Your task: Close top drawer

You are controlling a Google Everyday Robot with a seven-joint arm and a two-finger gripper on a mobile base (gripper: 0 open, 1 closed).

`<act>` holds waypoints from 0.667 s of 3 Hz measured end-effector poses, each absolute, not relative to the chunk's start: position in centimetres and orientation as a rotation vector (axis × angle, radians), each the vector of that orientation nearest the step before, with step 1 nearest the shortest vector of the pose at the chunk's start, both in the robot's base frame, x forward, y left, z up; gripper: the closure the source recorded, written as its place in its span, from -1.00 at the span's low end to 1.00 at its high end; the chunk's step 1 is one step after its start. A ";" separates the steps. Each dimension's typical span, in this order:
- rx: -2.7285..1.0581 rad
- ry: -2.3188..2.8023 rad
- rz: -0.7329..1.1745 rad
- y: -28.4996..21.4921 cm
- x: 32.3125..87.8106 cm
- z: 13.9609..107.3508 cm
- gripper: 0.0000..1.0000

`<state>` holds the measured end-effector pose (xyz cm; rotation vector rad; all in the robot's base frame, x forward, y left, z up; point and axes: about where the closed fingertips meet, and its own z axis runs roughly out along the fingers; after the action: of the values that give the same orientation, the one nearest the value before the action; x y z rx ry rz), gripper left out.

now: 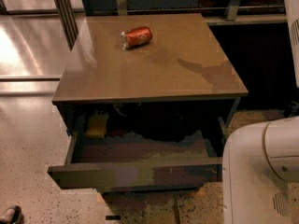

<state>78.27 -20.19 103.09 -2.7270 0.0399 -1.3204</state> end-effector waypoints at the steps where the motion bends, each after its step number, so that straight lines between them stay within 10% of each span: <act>1: -2.727 0.040 -1.320 -20.2 78.3 103.1 -1.00; 2: -2.703 0.100 -1.316 -20.4 78.6 103.4 -1.00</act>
Offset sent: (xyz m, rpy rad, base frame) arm 0.0050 -0.0071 0.0164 0.0859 -0.0150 -0.0657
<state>78.58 -20.41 103.41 -2.7033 0.1000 -1.3162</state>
